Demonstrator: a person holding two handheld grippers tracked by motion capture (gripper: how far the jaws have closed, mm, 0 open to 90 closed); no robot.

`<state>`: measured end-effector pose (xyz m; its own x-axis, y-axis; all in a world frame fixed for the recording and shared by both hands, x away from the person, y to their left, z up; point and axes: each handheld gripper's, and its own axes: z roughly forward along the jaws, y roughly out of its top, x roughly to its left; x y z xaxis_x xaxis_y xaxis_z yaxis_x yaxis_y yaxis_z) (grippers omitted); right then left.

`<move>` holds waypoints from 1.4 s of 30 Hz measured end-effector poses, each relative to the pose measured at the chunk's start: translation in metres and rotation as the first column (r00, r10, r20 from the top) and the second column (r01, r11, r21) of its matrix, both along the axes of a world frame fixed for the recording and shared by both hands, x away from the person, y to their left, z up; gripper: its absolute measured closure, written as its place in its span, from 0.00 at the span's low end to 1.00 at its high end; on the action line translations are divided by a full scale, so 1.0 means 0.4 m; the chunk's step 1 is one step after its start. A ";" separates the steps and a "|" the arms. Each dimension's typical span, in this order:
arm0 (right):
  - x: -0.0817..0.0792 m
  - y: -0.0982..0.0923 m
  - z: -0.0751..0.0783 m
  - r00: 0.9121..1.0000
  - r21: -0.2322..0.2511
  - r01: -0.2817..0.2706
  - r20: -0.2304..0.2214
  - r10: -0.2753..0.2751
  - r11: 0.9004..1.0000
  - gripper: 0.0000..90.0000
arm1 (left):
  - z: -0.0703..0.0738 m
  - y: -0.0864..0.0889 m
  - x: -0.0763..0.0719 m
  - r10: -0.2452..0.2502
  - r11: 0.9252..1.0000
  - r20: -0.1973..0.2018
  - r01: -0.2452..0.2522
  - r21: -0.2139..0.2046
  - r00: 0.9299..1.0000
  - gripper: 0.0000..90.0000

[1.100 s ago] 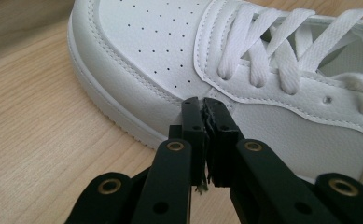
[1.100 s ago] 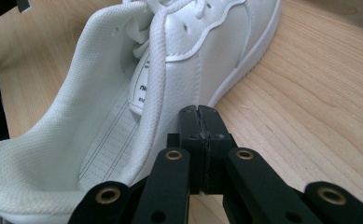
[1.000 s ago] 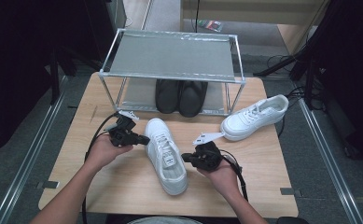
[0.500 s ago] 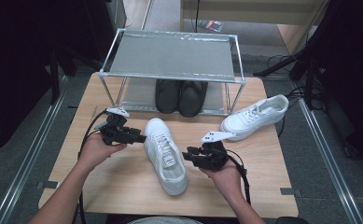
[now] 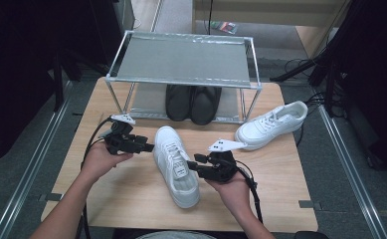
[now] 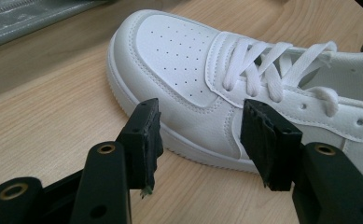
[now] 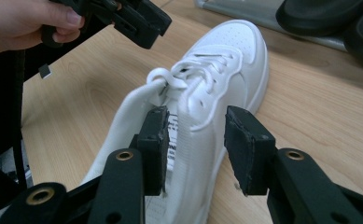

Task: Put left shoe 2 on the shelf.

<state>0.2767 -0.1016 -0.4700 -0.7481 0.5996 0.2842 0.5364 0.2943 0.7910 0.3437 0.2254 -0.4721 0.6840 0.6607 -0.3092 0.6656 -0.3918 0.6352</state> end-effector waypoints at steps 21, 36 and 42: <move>0.025 0.084 -0.072 0.998 -0.072 0.053 0.028 -0.051 0.996 0.68 | -0.003 0.008 -0.012 0.015 1.000 0.014 -0.015 0.016 1.000 0.53; 0.046 0.089 -0.086 0.997 -0.063 0.082 0.016 -0.081 0.995 0.84 | -0.005 0.044 -0.032 0.051 0.999 0.006 -0.051 0.004 0.999 0.51; 0.053 0.078 -0.080 0.996 -0.075 0.093 0.013 -0.092 0.993 0.89 | -0.006 0.053 -0.036 0.054 0.999 0.012 -0.054 0.003 0.998 0.49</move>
<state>0.2977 -0.0703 -0.5021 -0.6910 0.6858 0.2285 0.5566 0.3031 0.7735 0.3291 0.2467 -0.4745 0.6507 0.6982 -0.2985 0.6781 -0.3575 0.6422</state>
